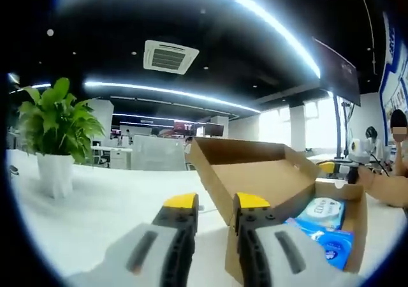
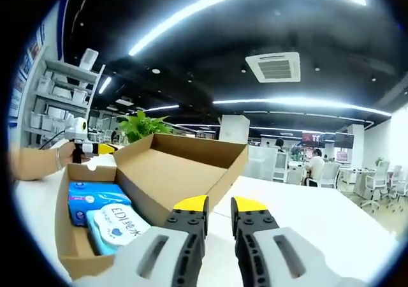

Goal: Operate the shoe box by opening the lid, removing the specified soft item, and placing it in the target area until the item is outside and the box remains undamaged.

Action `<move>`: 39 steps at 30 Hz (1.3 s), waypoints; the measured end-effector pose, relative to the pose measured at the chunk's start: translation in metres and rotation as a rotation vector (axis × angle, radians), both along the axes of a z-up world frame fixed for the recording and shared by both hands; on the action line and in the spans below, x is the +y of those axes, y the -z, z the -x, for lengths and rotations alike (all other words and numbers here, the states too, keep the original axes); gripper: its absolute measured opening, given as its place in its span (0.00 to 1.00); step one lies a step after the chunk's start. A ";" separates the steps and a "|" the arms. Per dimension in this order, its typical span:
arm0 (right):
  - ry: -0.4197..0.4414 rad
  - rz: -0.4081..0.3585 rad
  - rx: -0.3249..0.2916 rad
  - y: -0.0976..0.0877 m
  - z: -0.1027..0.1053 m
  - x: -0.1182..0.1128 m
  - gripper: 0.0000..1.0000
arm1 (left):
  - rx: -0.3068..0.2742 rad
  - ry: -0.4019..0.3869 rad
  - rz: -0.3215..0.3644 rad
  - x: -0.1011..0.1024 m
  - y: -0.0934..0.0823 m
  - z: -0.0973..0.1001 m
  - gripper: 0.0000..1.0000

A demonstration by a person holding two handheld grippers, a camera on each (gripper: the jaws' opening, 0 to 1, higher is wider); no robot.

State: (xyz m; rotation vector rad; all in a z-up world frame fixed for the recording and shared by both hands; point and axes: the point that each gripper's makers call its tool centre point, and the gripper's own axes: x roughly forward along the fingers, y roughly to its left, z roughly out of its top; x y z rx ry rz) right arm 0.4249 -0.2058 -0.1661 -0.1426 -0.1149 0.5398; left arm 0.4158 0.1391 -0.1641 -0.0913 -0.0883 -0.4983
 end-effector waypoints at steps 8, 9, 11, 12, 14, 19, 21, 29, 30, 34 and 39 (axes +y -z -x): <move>0.002 0.015 0.005 0.002 -0.001 0.001 0.12 | 0.021 -0.007 -0.016 -0.004 0.005 -0.003 0.22; 0.002 0.016 0.005 0.002 -0.001 0.001 0.12 | 0.025 -0.009 -0.020 -0.005 0.006 -0.003 0.22; 0.003 0.018 0.005 0.002 -0.001 0.001 0.12 | 0.032 -0.014 -0.030 -0.006 0.009 -0.004 0.22; 0.006 0.023 0.003 0.002 -0.001 0.001 0.12 | 0.041 -0.019 -0.039 -0.007 0.012 -0.005 0.22; 0.011 0.038 0.002 0.003 -0.002 0.001 0.12 | 0.065 -0.024 -0.039 -0.008 0.016 -0.008 0.22; 0.015 0.051 0.003 0.005 -0.003 0.002 0.12 | 0.072 -0.024 -0.053 -0.009 0.020 -0.008 0.22; 0.012 0.043 0.005 0.004 -0.003 0.001 0.13 | 0.060 -0.017 -0.034 -0.007 0.015 -0.006 0.22; 0.015 0.035 0.012 0.006 -0.004 -0.001 0.13 | 0.038 -0.012 -0.022 -0.004 0.008 -0.004 0.22; 0.016 0.034 0.012 0.006 -0.004 -0.001 0.13 | 0.034 -0.011 -0.019 -0.004 0.007 -0.004 0.22; 0.020 0.026 0.013 0.004 -0.004 -0.003 0.13 | 0.020 -0.008 -0.007 -0.001 0.003 -0.002 0.22; 0.026 0.020 0.018 0.005 -0.005 -0.007 0.13 | 0.008 -0.017 -0.001 0.003 -0.001 -0.001 0.22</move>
